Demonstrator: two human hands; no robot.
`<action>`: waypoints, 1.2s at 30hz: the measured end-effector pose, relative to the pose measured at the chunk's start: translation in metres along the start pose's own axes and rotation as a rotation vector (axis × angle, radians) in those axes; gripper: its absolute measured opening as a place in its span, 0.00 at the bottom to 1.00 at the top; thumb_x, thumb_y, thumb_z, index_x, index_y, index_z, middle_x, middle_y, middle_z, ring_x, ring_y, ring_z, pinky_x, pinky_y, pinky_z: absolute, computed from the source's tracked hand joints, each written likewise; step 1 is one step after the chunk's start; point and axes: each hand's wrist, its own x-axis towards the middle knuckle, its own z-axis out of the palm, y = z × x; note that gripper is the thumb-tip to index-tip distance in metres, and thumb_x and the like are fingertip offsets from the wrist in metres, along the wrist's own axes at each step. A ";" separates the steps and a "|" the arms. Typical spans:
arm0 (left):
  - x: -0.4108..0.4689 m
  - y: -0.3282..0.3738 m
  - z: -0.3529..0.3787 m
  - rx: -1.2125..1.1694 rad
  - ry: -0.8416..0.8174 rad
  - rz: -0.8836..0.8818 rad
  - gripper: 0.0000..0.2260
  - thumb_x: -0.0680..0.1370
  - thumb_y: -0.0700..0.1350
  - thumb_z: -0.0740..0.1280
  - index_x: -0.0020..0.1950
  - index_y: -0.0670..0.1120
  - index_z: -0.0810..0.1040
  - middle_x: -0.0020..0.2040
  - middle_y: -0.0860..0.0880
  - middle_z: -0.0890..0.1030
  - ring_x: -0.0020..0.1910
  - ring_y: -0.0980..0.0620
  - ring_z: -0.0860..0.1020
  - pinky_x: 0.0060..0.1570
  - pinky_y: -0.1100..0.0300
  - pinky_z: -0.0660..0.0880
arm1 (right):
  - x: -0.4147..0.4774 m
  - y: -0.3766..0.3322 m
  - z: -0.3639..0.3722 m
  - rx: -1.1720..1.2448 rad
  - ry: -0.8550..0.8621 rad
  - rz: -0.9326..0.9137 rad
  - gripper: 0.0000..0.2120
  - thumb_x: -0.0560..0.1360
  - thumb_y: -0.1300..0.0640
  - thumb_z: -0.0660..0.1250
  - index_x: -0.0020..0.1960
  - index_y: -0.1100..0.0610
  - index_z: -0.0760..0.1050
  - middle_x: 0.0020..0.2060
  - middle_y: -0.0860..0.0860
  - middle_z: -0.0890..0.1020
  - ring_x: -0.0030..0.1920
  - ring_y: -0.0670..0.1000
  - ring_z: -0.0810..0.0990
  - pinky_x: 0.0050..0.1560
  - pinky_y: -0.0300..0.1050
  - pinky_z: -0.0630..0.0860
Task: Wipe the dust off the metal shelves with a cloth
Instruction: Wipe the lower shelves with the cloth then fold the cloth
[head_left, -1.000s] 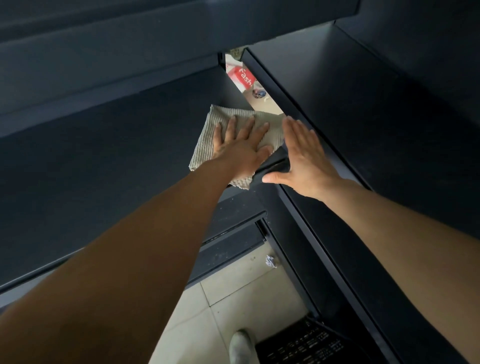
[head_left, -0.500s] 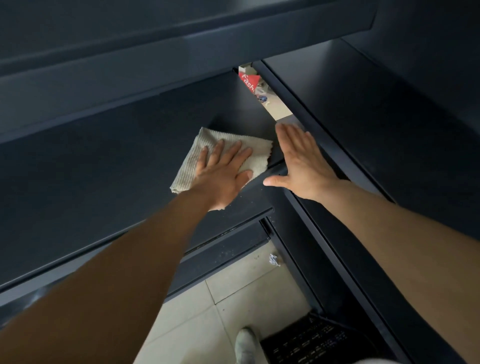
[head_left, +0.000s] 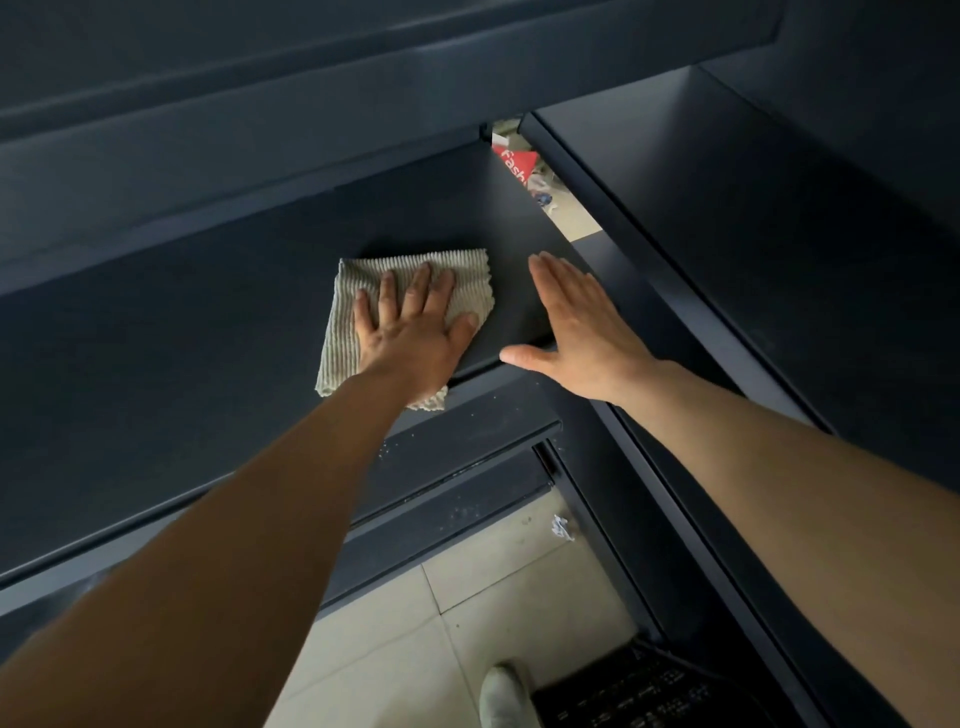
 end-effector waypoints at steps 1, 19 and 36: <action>0.004 0.002 0.000 0.001 0.002 -0.002 0.27 0.78 0.61 0.45 0.75 0.57 0.41 0.76 0.55 0.41 0.74 0.46 0.37 0.70 0.43 0.34 | 0.003 0.002 0.000 0.002 -0.001 -0.003 0.48 0.74 0.36 0.62 0.78 0.59 0.39 0.78 0.55 0.44 0.78 0.53 0.43 0.76 0.48 0.42; 0.086 0.082 -0.001 0.010 -0.019 0.222 0.24 0.79 0.61 0.45 0.74 0.59 0.43 0.77 0.54 0.44 0.74 0.46 0.37 0.70 0.43 0.33 | 0.024 0.048 -0.019 0.047 -0.004 -0.015 0.62 0.65 0.34 0.72 0.76 0.58 0.31 0.77 0.53 0.37 0.77 0.50 0.36 0.71 0.42 0.35; -0.014 0.020 -0.016 -0.572 -0.047 0.407 0.20 0.79 0.48 0.59 0.71 0.53 0.63 0.73 0.54 0.61 0.74 0.53 0.53 0.72 0.58 0.46 | -0.014 0.003 -0.020 0.071 -0.113 0.042 0.53 0.70 0.47 0.71 0.77 0.50 0.33 0.77 0.50 0.35 0.76 0.51 0.33 0.75 0.51 0.35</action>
